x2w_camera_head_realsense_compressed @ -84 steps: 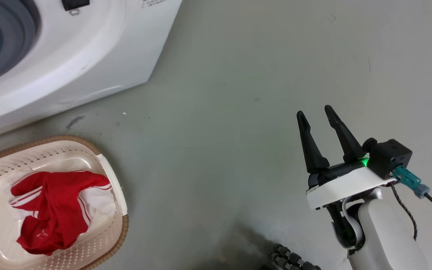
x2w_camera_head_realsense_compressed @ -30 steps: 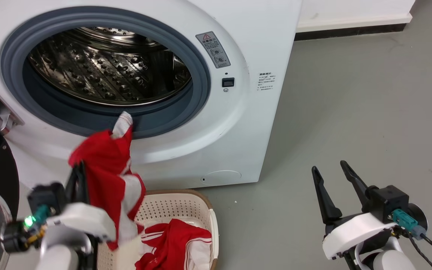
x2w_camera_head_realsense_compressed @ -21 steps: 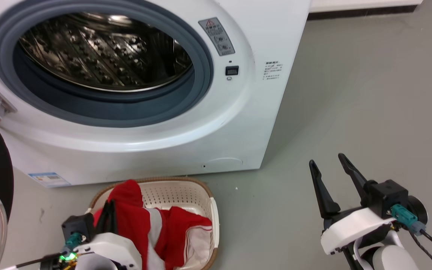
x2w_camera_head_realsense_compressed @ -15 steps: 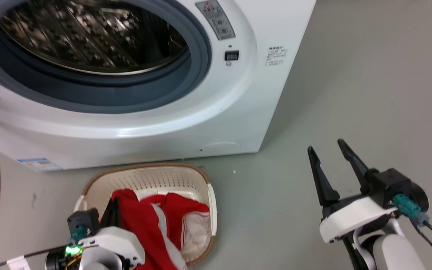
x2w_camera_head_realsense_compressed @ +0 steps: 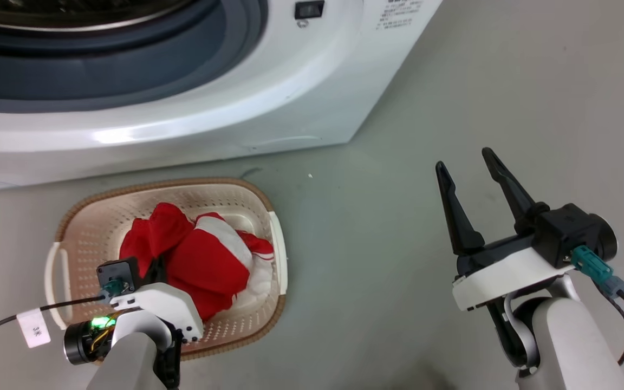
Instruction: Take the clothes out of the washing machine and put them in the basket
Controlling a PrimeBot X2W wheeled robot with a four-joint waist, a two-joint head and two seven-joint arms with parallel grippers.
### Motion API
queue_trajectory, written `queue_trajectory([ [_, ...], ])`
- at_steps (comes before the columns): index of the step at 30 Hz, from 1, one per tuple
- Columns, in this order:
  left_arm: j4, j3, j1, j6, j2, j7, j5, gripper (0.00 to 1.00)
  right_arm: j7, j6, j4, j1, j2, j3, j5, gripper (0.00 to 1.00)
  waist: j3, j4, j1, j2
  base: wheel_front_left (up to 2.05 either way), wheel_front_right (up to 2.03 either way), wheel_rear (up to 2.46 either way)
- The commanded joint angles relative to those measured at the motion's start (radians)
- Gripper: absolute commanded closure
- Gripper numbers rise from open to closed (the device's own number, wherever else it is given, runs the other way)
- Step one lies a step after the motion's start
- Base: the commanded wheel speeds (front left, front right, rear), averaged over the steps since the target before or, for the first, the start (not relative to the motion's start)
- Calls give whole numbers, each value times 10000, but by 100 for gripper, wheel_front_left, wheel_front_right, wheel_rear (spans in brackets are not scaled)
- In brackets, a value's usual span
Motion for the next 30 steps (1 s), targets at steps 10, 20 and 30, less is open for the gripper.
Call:
queue_trajectory([
  [10,2331,229,-1135,-170,72,-52,-8,100,-519,-7,463,-733,8,376,347,0,1216,-555,-2,0,0,0,0],
  [20,3578,642,-1587,-616,-194,-53,-563,0,-675,-7,922,-843,6,428,338,0,967,-423,-2,0,0,0,0],
  [30,3246,533,-530,-860,-313,-53,-299,0,-632,-7,1352,-243,6,435,301,0,-1186,-56,-2,0,0,0,0],
])
